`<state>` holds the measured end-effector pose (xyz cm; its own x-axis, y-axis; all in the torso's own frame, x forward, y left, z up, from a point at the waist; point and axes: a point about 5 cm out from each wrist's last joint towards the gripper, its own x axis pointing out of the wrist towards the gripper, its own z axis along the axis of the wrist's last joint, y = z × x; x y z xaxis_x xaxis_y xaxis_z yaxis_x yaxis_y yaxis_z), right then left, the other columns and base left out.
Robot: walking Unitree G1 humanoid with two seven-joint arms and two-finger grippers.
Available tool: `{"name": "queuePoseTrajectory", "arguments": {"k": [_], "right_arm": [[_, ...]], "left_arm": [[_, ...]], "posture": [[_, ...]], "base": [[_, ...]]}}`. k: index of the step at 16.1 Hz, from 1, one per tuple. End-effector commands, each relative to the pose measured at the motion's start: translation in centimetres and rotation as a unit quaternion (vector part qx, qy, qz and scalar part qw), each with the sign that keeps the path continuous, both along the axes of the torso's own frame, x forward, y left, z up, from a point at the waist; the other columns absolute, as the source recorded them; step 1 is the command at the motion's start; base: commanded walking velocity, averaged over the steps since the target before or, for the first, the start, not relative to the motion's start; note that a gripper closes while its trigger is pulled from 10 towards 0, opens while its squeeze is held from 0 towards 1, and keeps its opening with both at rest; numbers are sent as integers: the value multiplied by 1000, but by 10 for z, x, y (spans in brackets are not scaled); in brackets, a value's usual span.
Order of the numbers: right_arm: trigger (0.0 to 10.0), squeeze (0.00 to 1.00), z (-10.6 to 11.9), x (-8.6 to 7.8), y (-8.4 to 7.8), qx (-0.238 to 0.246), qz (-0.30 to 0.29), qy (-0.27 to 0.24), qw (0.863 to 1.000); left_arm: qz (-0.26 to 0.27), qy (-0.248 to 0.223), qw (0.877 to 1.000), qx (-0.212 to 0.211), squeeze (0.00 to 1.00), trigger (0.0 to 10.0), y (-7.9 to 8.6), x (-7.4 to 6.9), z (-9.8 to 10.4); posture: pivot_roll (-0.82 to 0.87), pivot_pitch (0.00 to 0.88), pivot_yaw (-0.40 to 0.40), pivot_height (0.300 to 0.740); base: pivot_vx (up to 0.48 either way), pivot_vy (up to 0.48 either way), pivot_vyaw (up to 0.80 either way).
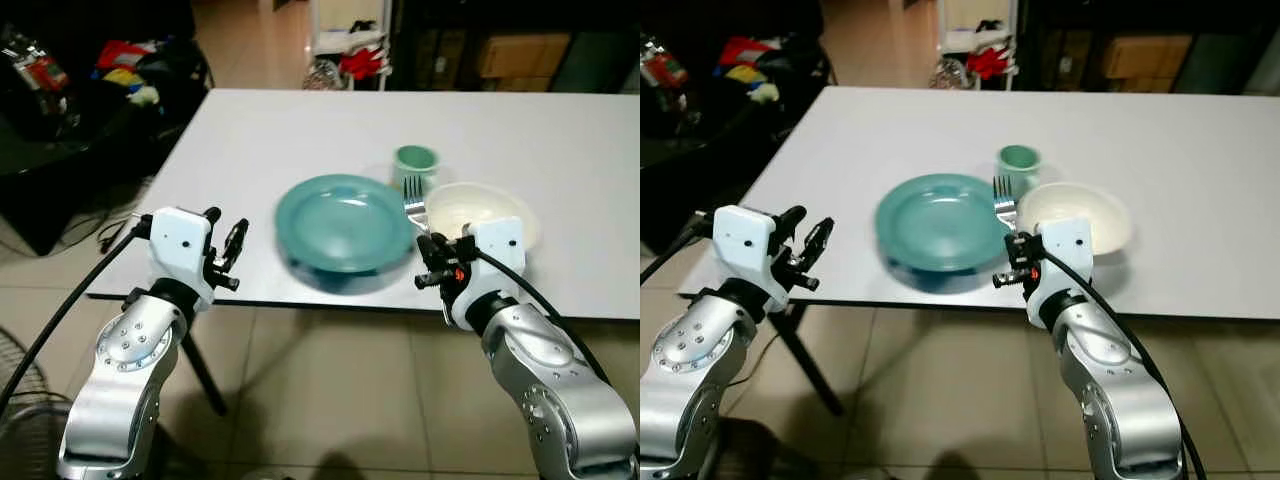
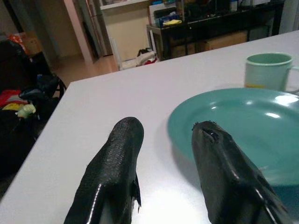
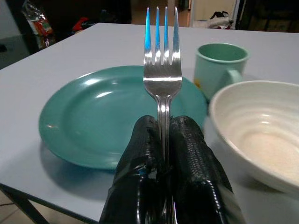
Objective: Setting the table
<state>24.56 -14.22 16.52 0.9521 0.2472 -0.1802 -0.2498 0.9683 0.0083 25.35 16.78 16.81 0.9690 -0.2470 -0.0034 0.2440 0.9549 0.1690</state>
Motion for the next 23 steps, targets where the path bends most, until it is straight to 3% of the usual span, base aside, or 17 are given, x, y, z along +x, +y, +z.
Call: {"name": "queuePoseTrajectory", "arguments": {"k": [1, 9, 18, 20, 23], "right_arm": [[10000, 0, 2, 1, 0, 1, 3, -7, 1000], [10000, 0, 2, 2, 0, 5, -1, -5, 1000], [10000, 0, 3, 4, 0, 6, -3, -6, 1000], [10000, 0, 2, 8, 1, 14, 3, -1, 1000], [10000, 0, -1, 26, 12, 32, 42, 22, 998]], "left_arm": [[-1, 0, 1000, 2, 0, 10000, 0, 0, 1], [-1, -2, 1000, 3, 0, 10000, 1, 1, 2], [4, -5, 1000, 5, 0, 10000, -1, 2, 5], [-1, -2, 1000, 5, 0, 10000, -2, 2, 5], [-5, 0, 1000, 6, 0, 10000, -3, 4, 6]], "posture": [[-52, 0, 50, 740], [-53, 0, 52, 740], [-48, 0, 53, 740], [-48, 0, 54, 740], [-53, 0, 72, 740]], "base": [[0, 439, 0], [0, 439, 0], [0, -160, 0], [0, 0, 0], [0, 0, 0]]}}
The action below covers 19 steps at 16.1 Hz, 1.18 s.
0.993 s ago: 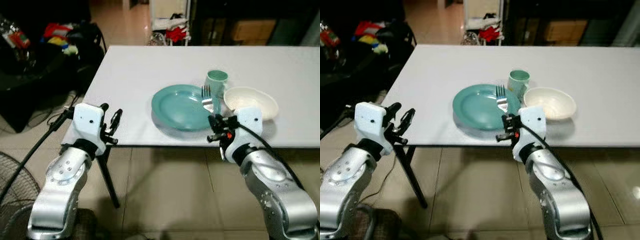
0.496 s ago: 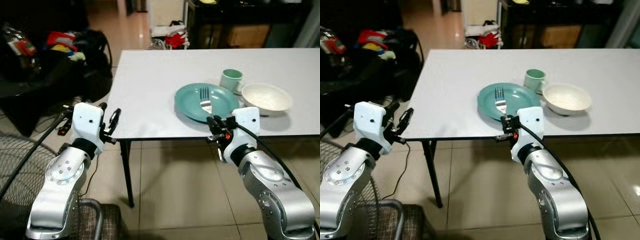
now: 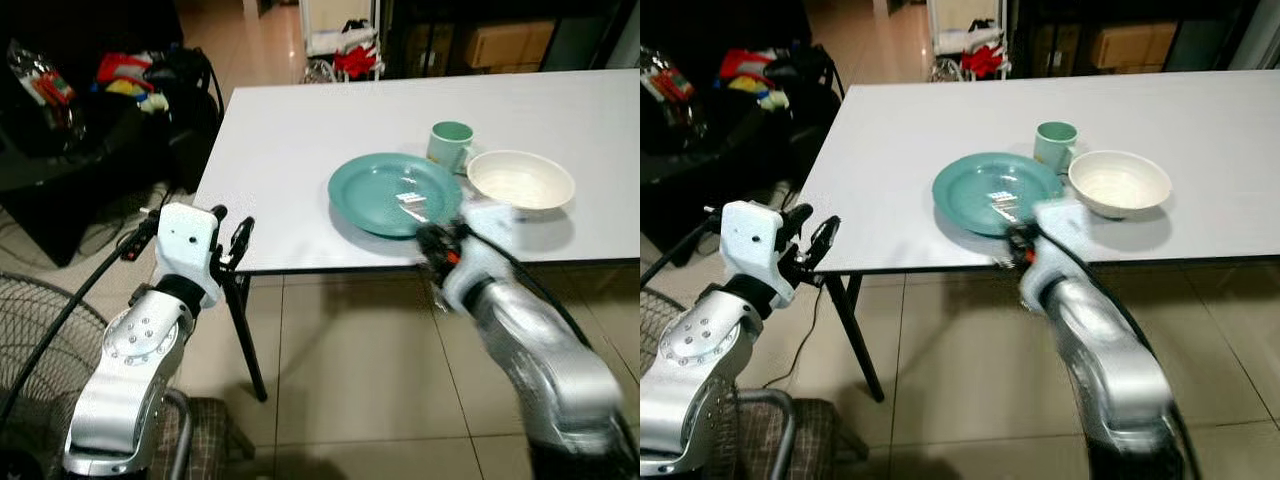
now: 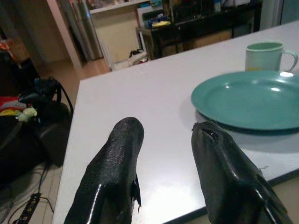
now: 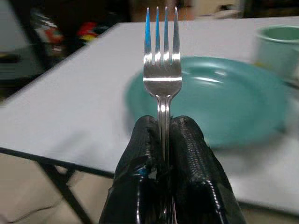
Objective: Setting the table
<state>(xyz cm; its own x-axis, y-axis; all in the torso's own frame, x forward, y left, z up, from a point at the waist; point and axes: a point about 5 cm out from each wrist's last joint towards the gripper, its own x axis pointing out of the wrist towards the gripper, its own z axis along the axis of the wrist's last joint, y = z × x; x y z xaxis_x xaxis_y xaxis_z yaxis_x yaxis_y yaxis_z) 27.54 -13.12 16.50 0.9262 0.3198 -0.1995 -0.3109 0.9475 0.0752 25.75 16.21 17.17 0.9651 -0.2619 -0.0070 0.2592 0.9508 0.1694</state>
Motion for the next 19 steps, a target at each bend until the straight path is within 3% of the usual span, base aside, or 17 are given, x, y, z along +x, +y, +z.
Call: {"name": "queuePoseTrajectory", "arguments": {"k": [1, 2, 3, 7, 10, 12, 15, 17, 19], "right_arm": [[10000, 0, -3, 2, 5, 5, 12, 8, 1000], [10000, 0, -5, 10, 9, 5, 13, 11, 1000], [10000, 0, -10, 44, 24, -6, 19, 16, 1000], [10000, 0, -5, 91, 49, 7, 41, 22, 999], [10000, 0, -4, 108, 70, -15, 85, 21, 996], [10000, 0, 13, 117, 74, 12, 85, -10, 996], [10000, 0, 20, 110, 66, 7, 85, -58, 995], [10000, 0, 16, 91, 55, 23, 67, -72, 995], [10000, 0, 16, 61, 42, 32, 60, -78, 995]], "left_arm": [[1, 0, 1000, 6, 0, 10000, 3, 1, 2], [-2, 0, 1000, 9, 0, 10000, 2, 1, 2], [-19, 4, 1000, 15, 0, 10000, -1, 0, 2], [-32, 6, 999, 23, 0, 10000, 0, -5, 8], [-26, 9, 999, 35, 0, 10000, 7, -8, 12], [3, 6, 1000, 21, 0, 10000, 13, -10, 16], [23, 4, 1000, 16, 0, 10000, 9, -8, 14], [30, 4, 1000, 6, 0, 10000, 6, -8, 9], [33, 8, 999, 0, 0, 10000, 4, -11, 7]], "posture": [[-53, 0, 72, 740], [-50, 0, 76, 740], [-36, 0, 75, 740], [13, 0, 62, 740], [47, 0, 55, 740], [47, 0, 45, 740], [40, 0, 31, 740], [17, 0, 30, 740], [3, 0, 39, 740]], "base": [[0, 0, 0], [0, 0, 0], [0, 0, 0], [0, 0, 0], [0, 0, 0], [0, 0, 0], [0, 0, 0], [0, 0, 0], [278, 0, 0]]}}
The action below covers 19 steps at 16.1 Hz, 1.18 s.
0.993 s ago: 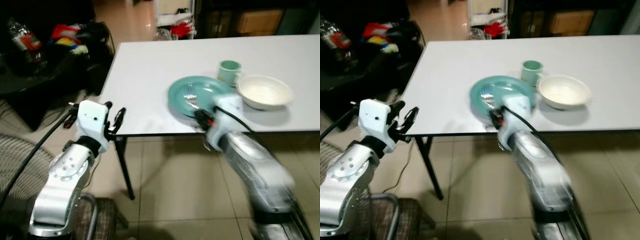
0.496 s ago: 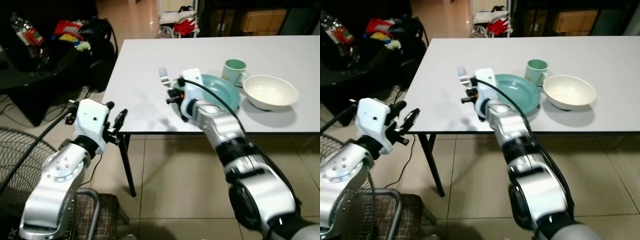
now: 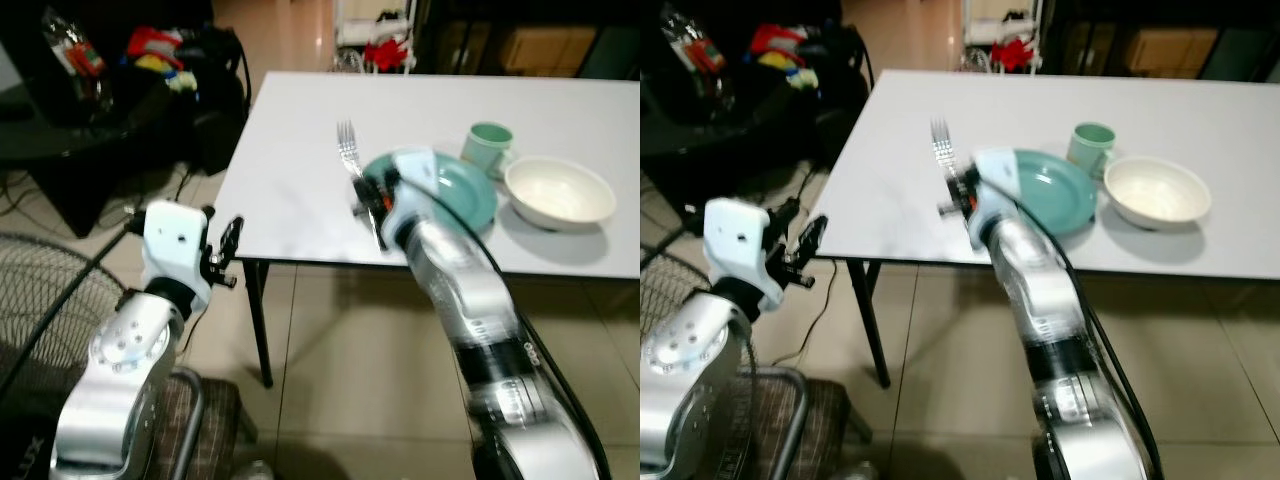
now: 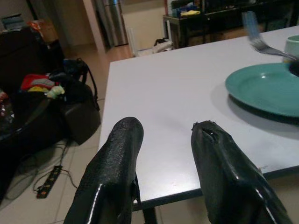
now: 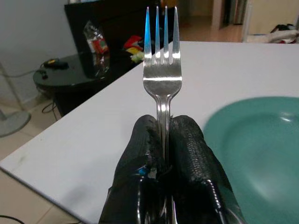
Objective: Setting the table
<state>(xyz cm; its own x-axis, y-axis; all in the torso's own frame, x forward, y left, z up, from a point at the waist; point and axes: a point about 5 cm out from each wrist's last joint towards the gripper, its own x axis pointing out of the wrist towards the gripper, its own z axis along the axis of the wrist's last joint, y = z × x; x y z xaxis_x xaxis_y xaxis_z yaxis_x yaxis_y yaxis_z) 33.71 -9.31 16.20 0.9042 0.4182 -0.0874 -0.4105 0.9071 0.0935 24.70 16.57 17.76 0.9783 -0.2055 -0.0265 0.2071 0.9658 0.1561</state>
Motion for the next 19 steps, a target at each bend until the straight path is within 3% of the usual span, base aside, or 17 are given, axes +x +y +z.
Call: {"name": "queuePoseTrajectory", "arguments": {"k": [1, 2, 5, 19], "right_arm": [[10000, 0, 20, -10, 1, 5, 11, -30, 999], [10000, 0, 21, -40, -13, 10, -7, -28, 1000], [10000, 0, 17, -67, -23, 20, -30, -5, 999], [10000, 0, 14, -75, -16, -4, -8, 39, 999]], "left_arm": [[7, -1, 1000, 3, 0, 10000, 1, -2, 0], [17, 5, 1000, 2, 0, 10000, 5, -6, -4], [23, 10, 1000, -1, 0, 10000, 8, -10, -8], [14, 0, 1000, 0, 0, 10000, 9, -8, -4]], "posture": [[-3, 0, 42, 740], [-21, 0, 50, 740], [-37, 0, 59, 740], [-21, 0, 46, 740]], "base": [[334, 0, 0], [371, 0, 0], [391, 0, 0], [370, 0, 0]]}}
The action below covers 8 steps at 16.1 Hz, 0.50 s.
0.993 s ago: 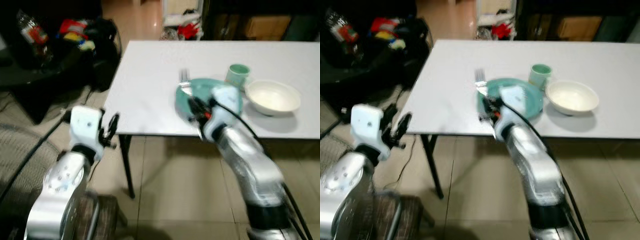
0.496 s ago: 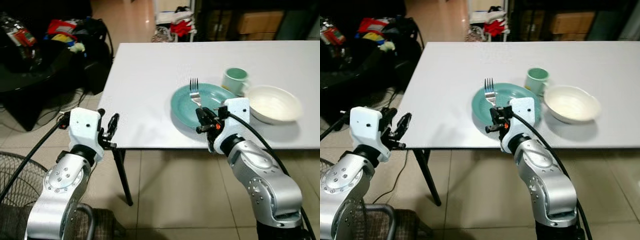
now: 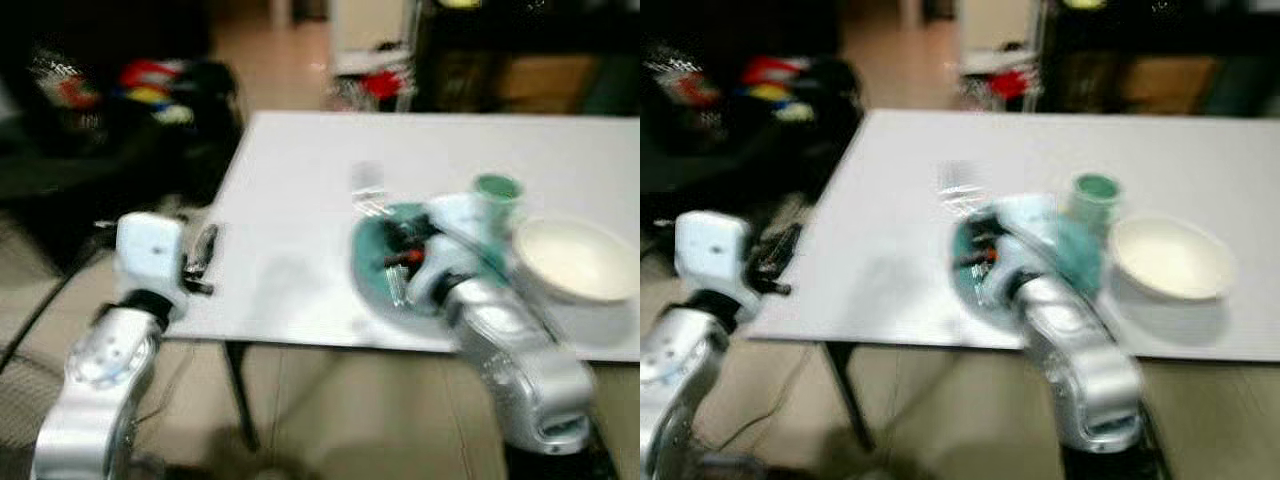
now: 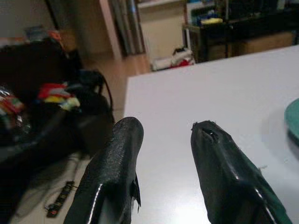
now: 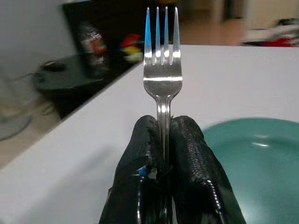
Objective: Setting the table
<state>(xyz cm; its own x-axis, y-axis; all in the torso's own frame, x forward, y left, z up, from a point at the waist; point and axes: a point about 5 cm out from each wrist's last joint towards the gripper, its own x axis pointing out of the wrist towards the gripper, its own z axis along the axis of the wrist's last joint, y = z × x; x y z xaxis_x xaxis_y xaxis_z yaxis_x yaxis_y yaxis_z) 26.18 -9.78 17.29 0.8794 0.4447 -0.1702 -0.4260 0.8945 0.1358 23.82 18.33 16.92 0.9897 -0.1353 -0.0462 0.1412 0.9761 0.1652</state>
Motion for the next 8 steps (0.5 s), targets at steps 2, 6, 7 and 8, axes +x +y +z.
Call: {"name": "queuePoseTrajectory", "arguments": {"k": [2, 6, 7, 8], "right_arm": [[10000, 0, 5, -1, -11, -8, -12, -10, 1000], [10000, 0, 5, -4, -12, -28, 14, -20, 999], [10000, 0, 5, -4, -13, -41, 15, -24, 999], [10000, 0, 4, -4, -13, -47, 15, -26, 998]], "left_arm": [[-24, -9, 1000, -3, 0, 10000, -9, 0, 4], [-36, -8, 999, -1, 0, 10000, -10, -1, 4], [-36, -9, 999, -1, 0, 10000, -10, -1, 4], [-36, -10, 999, -1, 0, 10000, -11, -1, 4]], "posture": [[-22, 0, 47, 740], [-23, 0, 48, 740], [-23, 0, 48, 740], [-23, 0, 47, 740]], "base": [[0, 0, 0], [0, 0, 0], [0, 0, 0], [0, 0, 0]]}}
